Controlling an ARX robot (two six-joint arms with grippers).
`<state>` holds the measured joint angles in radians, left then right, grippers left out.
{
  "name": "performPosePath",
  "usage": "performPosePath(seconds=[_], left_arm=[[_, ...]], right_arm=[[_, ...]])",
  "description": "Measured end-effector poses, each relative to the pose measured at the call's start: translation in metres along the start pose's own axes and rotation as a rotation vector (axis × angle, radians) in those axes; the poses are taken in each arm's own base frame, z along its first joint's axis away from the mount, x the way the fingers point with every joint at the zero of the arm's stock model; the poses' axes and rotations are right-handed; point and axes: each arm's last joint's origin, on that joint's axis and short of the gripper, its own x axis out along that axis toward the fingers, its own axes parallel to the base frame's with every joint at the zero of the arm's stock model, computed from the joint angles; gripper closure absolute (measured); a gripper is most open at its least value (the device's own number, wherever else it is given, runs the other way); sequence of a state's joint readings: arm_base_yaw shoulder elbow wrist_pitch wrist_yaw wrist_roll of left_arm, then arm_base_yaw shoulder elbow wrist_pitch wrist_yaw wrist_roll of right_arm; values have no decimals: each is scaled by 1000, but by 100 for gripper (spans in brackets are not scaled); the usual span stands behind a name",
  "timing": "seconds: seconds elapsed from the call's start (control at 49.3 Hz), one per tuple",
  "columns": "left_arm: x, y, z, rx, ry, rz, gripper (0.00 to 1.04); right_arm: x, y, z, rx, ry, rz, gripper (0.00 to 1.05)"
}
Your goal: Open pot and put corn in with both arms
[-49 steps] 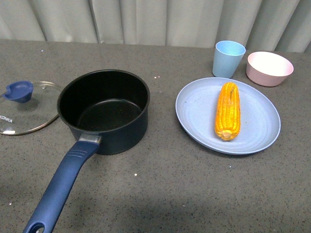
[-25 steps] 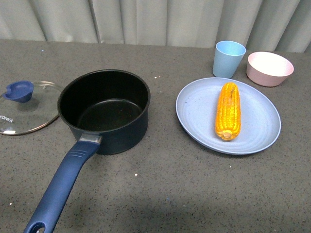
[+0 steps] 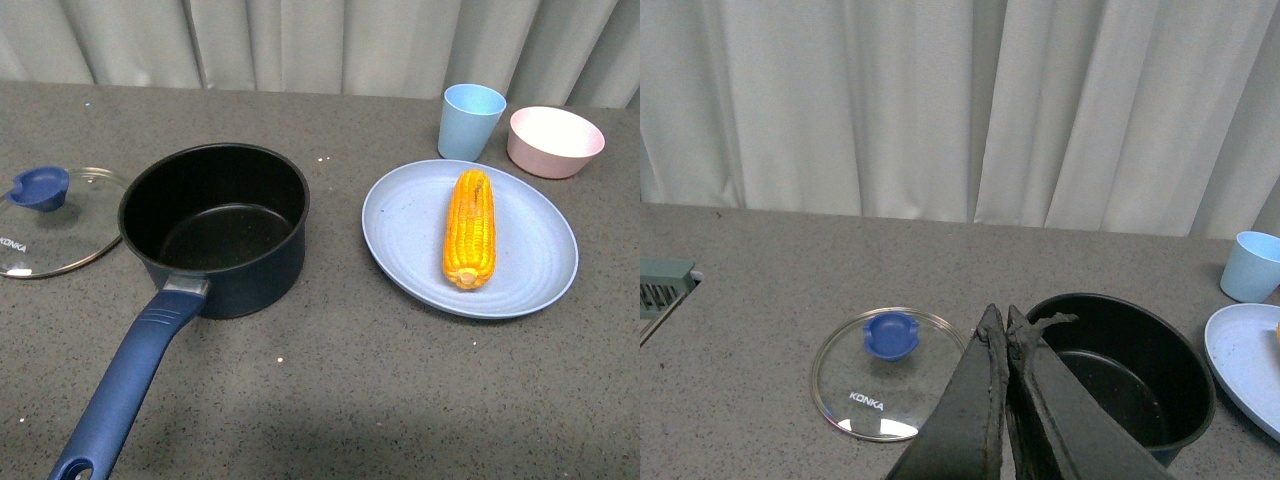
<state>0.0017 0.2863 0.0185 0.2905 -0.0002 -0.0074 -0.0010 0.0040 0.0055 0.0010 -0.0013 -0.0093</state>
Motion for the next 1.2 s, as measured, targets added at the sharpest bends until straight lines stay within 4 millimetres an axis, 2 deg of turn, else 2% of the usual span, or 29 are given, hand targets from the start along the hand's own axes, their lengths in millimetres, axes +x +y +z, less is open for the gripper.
performPosePath(seconds=[0.751,0.832,0.995,1.198], left_arm=[[-19,0,-3,0,8,0,101],[-19,0,-3,0,8,0,90],[-19,0,-3,0,7,-1,65],[-19,0,-3,0,8,-1,34]], right_arm=[[0,0,0,0,0,0,9],[0,0,0,0,1,-1,9],[9,-1,-1,-52,146,-225,9],[51,-3,3,-26,264,-124,9]])
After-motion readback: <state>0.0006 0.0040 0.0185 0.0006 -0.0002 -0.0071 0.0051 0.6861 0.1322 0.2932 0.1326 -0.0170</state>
